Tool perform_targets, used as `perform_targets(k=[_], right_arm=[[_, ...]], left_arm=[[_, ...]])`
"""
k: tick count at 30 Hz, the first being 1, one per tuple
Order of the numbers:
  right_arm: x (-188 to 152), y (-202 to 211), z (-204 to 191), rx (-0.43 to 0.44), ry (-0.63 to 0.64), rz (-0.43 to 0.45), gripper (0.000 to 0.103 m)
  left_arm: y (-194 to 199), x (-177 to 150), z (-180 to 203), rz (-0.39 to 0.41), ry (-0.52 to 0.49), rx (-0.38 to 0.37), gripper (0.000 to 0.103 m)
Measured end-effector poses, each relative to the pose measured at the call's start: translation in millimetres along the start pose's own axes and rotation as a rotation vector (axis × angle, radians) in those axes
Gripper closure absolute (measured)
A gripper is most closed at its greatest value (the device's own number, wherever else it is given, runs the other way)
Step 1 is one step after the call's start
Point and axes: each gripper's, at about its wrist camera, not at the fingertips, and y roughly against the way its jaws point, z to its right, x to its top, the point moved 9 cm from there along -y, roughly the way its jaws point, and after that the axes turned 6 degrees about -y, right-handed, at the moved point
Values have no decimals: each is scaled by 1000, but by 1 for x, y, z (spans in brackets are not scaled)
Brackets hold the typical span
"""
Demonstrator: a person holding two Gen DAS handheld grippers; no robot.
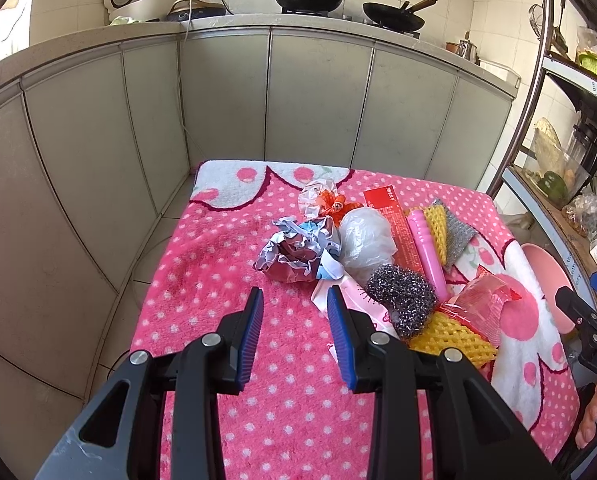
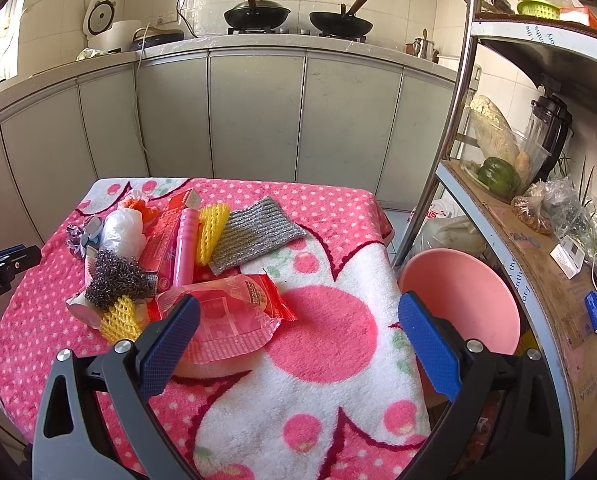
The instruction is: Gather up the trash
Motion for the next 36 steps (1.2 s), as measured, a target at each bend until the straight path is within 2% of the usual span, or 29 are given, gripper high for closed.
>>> perform_targets(k=[23, 31, 36], right_arm=[[0, 4, 1, -1, -2, 2, 3], [5, 2, 0, 39, -1, -3, 4], [8, -3, 1, 78, -18, -17, 7]], left_arm=[[-1, -2, -2, -1, -1, -14, 71], [-6, -6, -12, -17, 13, -45, 71], [-9, -4, -21, -26, 51, -82, 69]])
